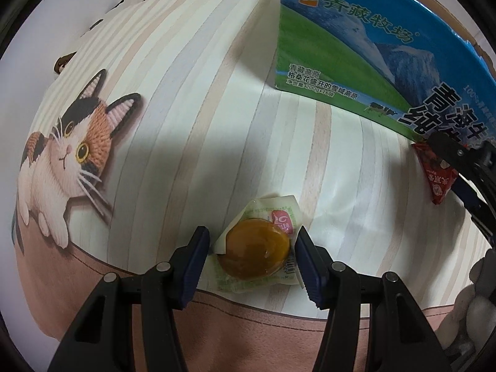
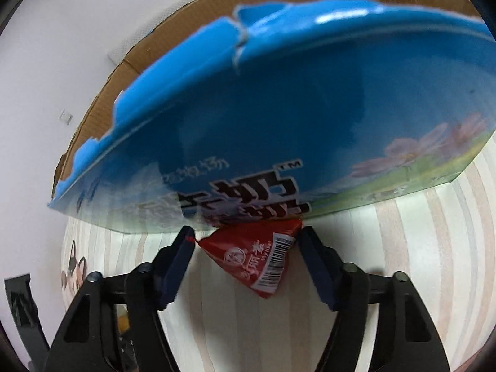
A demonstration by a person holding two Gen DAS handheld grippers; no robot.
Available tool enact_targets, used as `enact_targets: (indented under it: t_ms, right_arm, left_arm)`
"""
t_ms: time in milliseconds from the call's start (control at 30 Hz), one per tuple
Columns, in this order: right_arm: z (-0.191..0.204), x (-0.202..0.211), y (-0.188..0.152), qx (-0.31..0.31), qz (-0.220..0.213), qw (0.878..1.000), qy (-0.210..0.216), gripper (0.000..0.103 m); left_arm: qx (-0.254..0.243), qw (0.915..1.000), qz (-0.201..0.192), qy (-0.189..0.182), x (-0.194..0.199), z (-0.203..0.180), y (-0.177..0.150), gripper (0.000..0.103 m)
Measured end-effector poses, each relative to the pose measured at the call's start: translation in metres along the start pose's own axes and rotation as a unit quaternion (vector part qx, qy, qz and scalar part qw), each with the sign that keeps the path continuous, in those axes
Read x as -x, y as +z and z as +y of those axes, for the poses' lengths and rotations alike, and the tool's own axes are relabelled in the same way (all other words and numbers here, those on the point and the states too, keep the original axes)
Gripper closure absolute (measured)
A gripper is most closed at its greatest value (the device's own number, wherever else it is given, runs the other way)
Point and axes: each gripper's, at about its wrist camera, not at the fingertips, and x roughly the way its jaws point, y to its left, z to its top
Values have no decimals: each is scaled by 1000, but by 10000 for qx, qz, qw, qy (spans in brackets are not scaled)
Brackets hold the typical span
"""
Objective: Organize snacks
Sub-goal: 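Grasp the round orange candy with the left gripper while the right gripper grasps the red triangular packet, then carry the orange candy and red packet into the box and release both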
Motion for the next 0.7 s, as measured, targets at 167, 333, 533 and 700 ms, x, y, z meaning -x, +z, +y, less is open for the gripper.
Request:
enact_targets:
  t_ms: [167, 333, 533, 700]
  right_arm:
    - [7, -2, -6, 129, -129, 9997, -187, 45]
    - [6, 7, -17, 104, -87, 9999, -100, 47]
    - [-3, 41, -50, 11, 73, 9999, 108, 47]
    - [-17, 69, -96, 70, 378, 9993, 47, 47]
  left_arm:
    - [-44, 10000, 54, -10, 4, -5, 12, 50]
    - [-182, 9998, 79, 46, -2, -10, 14, 50]
    - [-418, 9988, 234, -57, 1, -19, -9, 50]
    - [-567, 9974, 395, -216, 3, -30, -36, 50]
